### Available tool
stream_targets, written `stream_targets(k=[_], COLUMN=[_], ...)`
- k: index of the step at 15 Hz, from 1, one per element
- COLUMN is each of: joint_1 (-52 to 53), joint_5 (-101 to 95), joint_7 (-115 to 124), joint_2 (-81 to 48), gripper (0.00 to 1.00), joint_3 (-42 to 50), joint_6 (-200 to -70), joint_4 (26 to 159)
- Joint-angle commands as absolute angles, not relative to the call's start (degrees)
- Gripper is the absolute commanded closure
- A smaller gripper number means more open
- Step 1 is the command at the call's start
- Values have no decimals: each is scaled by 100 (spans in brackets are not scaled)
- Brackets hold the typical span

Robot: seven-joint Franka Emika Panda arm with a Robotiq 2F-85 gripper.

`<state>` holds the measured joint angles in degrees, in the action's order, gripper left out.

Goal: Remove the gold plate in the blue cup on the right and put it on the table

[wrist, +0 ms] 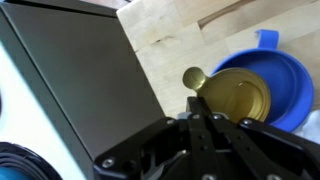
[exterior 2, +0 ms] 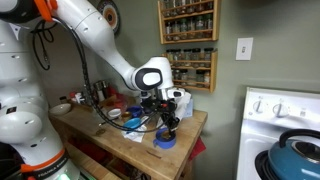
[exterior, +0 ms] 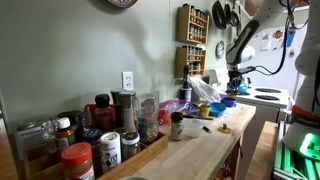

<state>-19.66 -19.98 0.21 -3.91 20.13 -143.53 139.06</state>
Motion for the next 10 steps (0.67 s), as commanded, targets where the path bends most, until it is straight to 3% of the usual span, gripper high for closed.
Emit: stream_targets(k=[1,10], joint_1=[-1837,-1637], joint_5=[-3180,-4093], joint_7=[826,1379], joint_2=[32,524], gripper=[100,100], joint_3=[2066,1560], joint_6=[-14025,-13434], joint_4=[14076,14352])
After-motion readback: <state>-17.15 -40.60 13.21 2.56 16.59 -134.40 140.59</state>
